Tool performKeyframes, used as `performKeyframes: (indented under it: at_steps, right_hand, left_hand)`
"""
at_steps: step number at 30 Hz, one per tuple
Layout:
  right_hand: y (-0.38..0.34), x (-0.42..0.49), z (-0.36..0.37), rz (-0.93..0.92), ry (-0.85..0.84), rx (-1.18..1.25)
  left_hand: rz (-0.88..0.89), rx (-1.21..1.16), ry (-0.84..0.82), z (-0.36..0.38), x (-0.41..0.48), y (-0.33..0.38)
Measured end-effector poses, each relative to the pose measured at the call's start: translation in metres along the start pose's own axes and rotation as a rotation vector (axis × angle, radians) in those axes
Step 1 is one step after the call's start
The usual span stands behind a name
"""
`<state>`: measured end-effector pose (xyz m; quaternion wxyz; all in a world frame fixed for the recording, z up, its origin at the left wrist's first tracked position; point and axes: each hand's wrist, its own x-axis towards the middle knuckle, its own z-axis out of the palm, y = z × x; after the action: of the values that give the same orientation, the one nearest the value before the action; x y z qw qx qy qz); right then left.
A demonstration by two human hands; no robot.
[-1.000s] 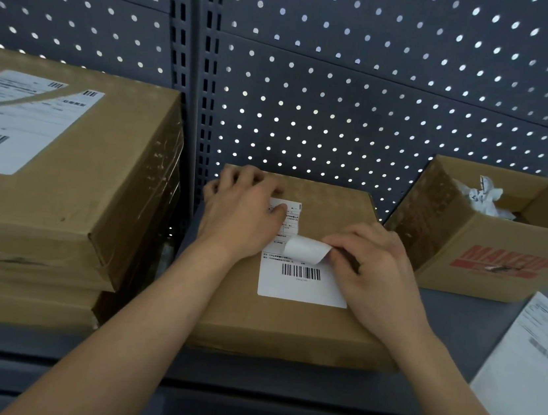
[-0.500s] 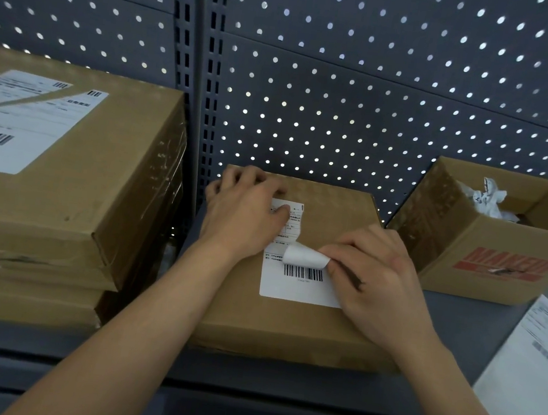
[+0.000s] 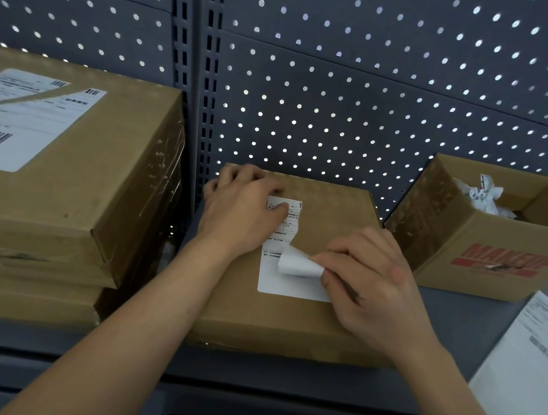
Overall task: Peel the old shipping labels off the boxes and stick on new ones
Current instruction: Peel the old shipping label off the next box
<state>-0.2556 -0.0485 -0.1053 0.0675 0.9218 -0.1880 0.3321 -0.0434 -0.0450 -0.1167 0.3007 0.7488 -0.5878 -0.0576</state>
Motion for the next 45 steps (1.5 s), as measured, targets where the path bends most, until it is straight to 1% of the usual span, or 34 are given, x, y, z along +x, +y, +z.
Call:
performKeyframes:
  at_steps: [5,19,26,45]
  right_hand:
    - [-0.005,0.000,0.000,-0.033,-0.032,0.018]
    - [-0.011,-0.002,-0.002,-0.091,-0.048,0.072]
    - [-0.020,0.000,-0.002,-0.151,-0.047,0.048]
    - [-0.035,-0.006,0.001,-0.131,-0.035,0.122]
  left_hand:
    - [-0.007,-0.001,-0.007,0.000,0.001,0.000]
    - [-0.020,-0.011,-0.013,-0.001,0.000,0.000]
    - [-0.027,-0.016,-0.016,-0.002,0.002,-0.002]
    - [-0.037,-0.021,-0.011,-0.003,0.002,-0.002]
